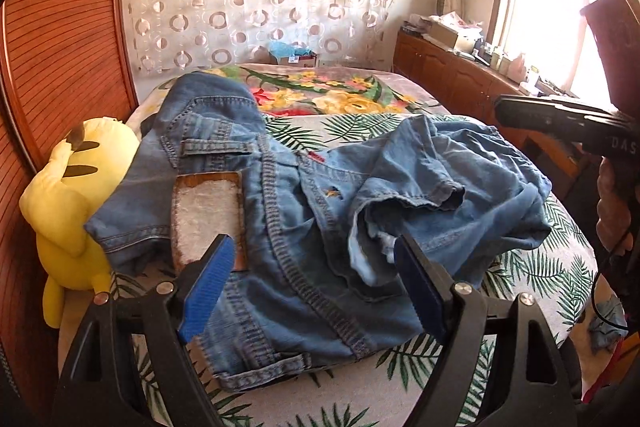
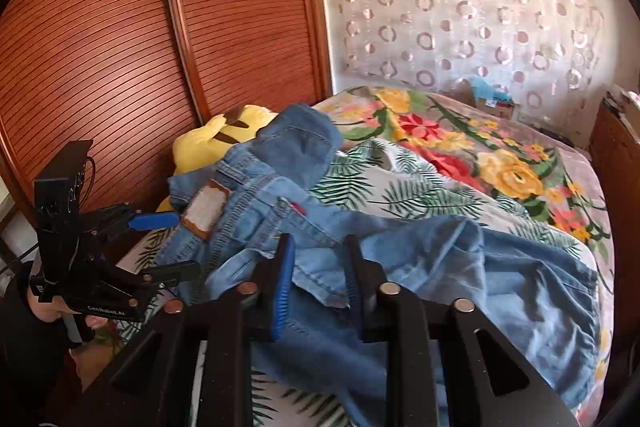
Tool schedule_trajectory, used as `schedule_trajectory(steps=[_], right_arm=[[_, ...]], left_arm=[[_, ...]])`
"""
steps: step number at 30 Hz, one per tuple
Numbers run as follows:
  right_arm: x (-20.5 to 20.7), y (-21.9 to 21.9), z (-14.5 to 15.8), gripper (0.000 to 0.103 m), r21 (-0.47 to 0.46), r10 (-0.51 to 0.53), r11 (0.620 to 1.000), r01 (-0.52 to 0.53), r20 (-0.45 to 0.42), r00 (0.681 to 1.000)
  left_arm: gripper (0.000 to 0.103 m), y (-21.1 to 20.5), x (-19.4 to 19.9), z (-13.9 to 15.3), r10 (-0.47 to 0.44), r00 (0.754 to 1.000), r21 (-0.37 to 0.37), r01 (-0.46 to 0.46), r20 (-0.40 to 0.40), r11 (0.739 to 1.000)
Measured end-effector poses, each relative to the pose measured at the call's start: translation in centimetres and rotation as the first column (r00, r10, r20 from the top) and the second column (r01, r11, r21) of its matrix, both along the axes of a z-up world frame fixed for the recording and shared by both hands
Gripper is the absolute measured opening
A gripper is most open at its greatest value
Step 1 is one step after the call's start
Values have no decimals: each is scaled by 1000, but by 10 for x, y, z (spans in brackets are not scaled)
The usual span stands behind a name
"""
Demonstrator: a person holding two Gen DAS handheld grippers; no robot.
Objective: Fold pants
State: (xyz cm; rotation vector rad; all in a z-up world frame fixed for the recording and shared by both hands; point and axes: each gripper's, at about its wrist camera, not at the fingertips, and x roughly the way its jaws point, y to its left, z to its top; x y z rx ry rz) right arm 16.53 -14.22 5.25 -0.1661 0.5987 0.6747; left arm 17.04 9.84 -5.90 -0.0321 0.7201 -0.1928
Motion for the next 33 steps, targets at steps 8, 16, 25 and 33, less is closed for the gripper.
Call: schedule_trajectory(steps=[8,16,25,33], right_arm=[[2,-14,-23,29,-41,-97,994,96,-24,995],[1,-29,-61,29,-102,-175,981,167,-85,981],[-16,-21,-79,29,-100,-180,981,168,-121,976],[-13,-28,-78,29,-60,-190,981,184,-121,974]], left_arm=[[82,-27,11,-9,-71,997,18,72,-26,997],[57,-36,25,-31,-95,991,19,97,-97,995],[21,-54,19,-31,-169,981,20,172,-97,985],[7,-48,3,-3,-169,985,16,170,-22,985]])
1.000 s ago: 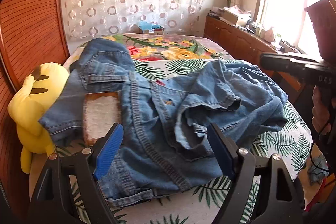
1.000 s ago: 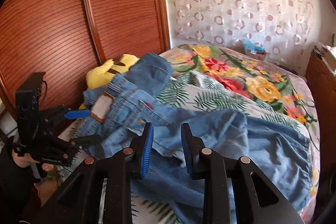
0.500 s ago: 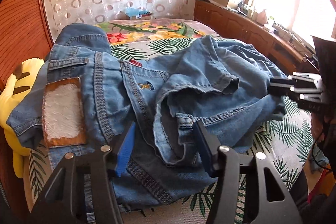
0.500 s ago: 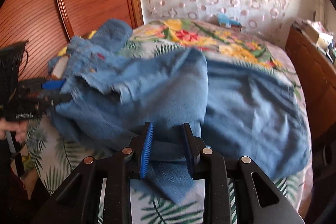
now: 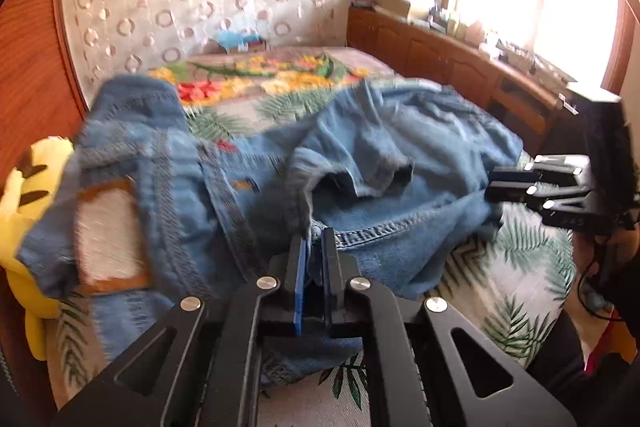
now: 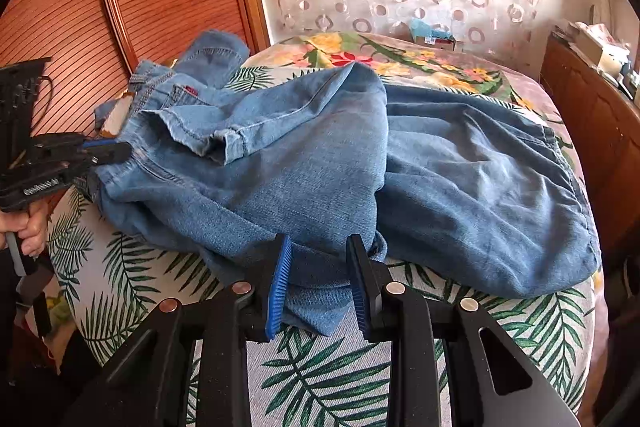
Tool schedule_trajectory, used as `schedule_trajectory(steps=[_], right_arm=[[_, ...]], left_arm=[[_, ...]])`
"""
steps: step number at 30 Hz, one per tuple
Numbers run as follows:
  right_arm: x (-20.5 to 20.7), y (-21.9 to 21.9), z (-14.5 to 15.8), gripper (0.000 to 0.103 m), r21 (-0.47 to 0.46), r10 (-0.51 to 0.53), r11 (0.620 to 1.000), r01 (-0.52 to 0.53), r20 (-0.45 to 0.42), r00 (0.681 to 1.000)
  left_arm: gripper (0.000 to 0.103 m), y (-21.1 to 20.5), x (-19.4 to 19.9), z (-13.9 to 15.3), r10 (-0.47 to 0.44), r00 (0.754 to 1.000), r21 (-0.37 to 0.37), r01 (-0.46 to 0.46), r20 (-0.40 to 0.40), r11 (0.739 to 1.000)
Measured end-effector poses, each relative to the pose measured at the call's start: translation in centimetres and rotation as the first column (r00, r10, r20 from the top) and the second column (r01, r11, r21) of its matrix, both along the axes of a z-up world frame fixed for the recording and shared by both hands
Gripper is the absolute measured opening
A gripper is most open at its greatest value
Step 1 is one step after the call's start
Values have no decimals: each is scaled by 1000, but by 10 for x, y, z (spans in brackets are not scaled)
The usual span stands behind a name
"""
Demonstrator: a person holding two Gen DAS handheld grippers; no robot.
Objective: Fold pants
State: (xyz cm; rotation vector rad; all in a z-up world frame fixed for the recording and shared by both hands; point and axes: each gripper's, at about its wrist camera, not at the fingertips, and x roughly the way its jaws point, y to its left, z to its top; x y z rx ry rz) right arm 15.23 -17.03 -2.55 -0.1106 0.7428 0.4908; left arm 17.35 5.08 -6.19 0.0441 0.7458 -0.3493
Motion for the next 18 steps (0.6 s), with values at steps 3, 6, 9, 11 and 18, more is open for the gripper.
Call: schedule_trajectory(steps=[3,6,9,11,18], right_arm=[[-6,-12,1,29,13,1,1000,-1,12,1000],[-11,-21,2,30,27,6,1000,-7,25,1000],[-15,-26,-2,30,39,17,999,-18,31,999],[-16,-26,-5,30,45,25,999,-26,33,999],[-19,-25,-12,30,48,39,998,-40,31,999]], left_arm=[[3,14,-14,25,28,998,-35,-25,62,999],[3,30,-24,38,58,994,-31,-55,90,998],[3,49,-31,39,102,991,-20,-101,88,995],[3,61,-33,37,131,988,-20,-129,82,991],[4,76,-30,19,194,980,33,-195,35,980]])
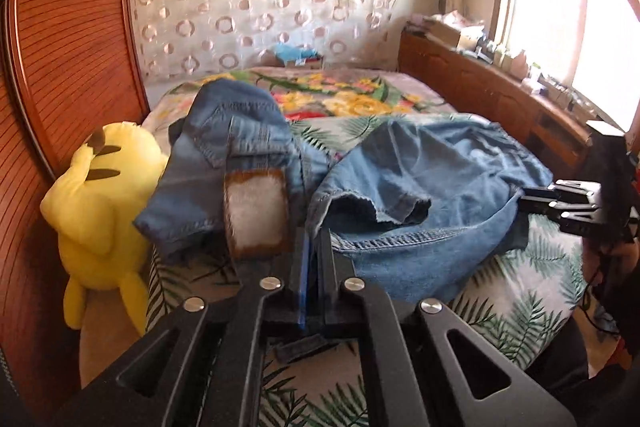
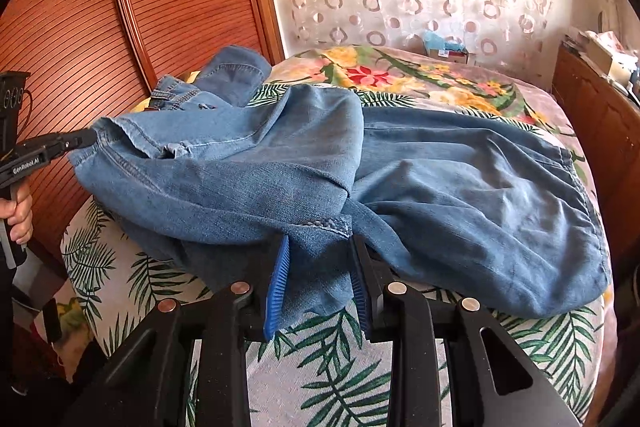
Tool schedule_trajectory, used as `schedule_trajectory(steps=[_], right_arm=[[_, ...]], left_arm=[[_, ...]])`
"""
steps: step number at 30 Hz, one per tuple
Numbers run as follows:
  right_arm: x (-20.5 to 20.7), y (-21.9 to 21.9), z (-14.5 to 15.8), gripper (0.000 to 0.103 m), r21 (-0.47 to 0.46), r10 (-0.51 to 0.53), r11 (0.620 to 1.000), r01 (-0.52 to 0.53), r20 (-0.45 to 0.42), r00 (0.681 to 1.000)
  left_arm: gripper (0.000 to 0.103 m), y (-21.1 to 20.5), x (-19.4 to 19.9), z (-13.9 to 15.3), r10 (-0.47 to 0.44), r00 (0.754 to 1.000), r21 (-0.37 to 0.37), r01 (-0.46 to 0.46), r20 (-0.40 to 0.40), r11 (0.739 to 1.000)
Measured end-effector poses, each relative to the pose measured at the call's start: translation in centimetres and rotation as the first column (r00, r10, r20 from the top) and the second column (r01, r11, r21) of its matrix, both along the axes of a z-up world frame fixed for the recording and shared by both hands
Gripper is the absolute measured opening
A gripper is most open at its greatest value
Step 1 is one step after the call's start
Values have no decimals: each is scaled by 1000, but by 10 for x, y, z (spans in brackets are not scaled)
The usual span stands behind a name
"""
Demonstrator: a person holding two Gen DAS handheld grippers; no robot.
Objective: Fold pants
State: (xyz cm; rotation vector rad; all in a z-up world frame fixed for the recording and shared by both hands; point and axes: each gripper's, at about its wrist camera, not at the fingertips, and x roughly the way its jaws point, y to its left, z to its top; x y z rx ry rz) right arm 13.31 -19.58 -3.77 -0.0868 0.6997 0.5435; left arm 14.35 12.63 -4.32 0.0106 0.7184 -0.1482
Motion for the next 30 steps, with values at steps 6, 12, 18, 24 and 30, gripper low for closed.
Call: schedule_trajectory(steps=[6,12,18,24,30], right_arm=[[1,-9,1,31,11,-3,1000,3,-5,1000],[0,-8,2,31,19,-11,1000,11,-12,1000],[-3,-7,1,31,22,-17,1000,18,-19,1000],[-5,-9,0,31,31,-22,999,22,-23,999],[-6,-8,-3,31,46,-27,999,28,-25,999]], left_arm=[[36,-4,7,1,0,1000,4,0,-2,1000],[59,-38,25,-7,-79,996,27,80,-38,996],[81,-77,48,-17,-158,986,35,160,-60,987],[79,-98,68,-25,-184,980,51,188,-81,981],[54,-106,80,-41,-191,971,76,203,-141,976]])
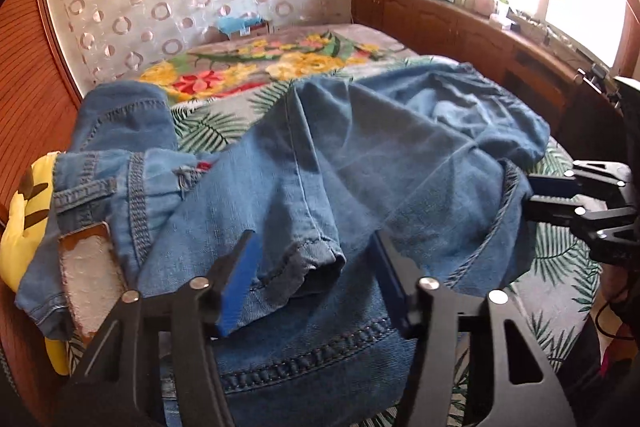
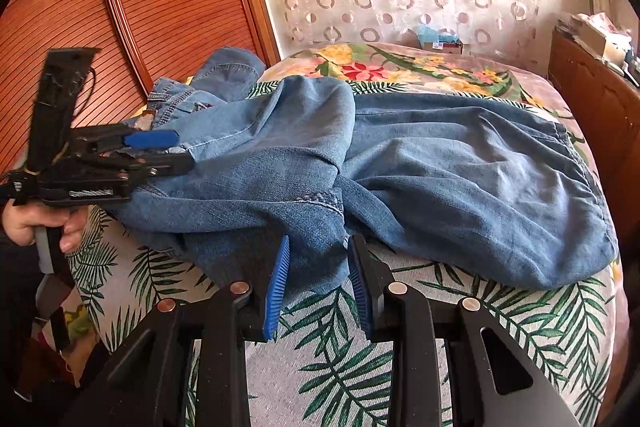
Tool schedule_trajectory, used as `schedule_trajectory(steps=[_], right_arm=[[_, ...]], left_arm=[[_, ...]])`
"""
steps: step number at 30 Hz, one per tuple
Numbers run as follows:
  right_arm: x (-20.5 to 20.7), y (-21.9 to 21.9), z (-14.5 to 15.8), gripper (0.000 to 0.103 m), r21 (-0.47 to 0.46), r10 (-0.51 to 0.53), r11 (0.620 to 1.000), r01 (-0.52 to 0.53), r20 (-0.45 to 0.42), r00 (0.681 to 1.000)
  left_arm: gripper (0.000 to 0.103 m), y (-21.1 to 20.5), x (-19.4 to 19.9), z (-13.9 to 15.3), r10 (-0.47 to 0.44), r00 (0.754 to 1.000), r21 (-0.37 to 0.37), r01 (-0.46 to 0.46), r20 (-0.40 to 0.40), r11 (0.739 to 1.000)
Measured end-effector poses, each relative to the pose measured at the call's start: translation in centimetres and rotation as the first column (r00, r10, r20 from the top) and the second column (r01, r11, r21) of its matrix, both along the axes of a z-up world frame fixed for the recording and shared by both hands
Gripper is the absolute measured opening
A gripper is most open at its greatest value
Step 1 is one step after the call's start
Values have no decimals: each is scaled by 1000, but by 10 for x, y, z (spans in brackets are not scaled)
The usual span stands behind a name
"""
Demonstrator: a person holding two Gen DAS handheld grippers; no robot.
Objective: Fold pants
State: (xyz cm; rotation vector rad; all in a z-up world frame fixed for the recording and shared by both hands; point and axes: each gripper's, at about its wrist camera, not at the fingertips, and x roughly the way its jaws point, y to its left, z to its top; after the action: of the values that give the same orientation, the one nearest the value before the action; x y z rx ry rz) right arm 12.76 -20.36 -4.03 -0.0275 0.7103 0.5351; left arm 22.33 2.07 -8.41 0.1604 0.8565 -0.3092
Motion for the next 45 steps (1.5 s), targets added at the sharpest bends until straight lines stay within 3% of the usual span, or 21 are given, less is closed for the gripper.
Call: schedule_trajectory(steps=[2,6,10,18,27,30,32,34,41,45], right_arm=[[0,0,0,31,5,-3,1000,3,5,1000],[1,2,-3,31,15,1,1000,-1,3,1000],[1,3,-6,31,13,5,1000,-5,-1,1000],[1,0,-2,31,17,1,1000,-1,3,1000],[-1,3,-5,31,19,0,1000,0,-1,1000],[-1,3,-5,31,19,2,1000,-2,-2,1000],[-1,2,-5,31,19,2,1000,-2,-2,1000],[0,2,-4,31,18,0,1000,0,1,1000],[-1,1,-2,31,25,-4,1000,4,10,1000],[2,4,-2,31,25,1,1000,-2,14,1000]], left_arm=[[51,0,1,-4,-7,1000,9,7,-13,1000],[20,5,0,-4,4,1000,5,-4,0,1000],[14,24,-5,15,39,997,-4,-39,65,999],[14,94,11,63,179,973,9,-182,143,983],[14,142,40,67,268,953,49,-277,140,960],[16,144,43,62,275,954,49,-282,117,958],[25,143,41,58,275,955,56,-282,108,958],[42,141,33,56,264,958,52,-271,109,961],[45,121,-16,51,204,972,21,-208,121,978],[45,104,-43,34,155,984,-2,-155,87,988]])
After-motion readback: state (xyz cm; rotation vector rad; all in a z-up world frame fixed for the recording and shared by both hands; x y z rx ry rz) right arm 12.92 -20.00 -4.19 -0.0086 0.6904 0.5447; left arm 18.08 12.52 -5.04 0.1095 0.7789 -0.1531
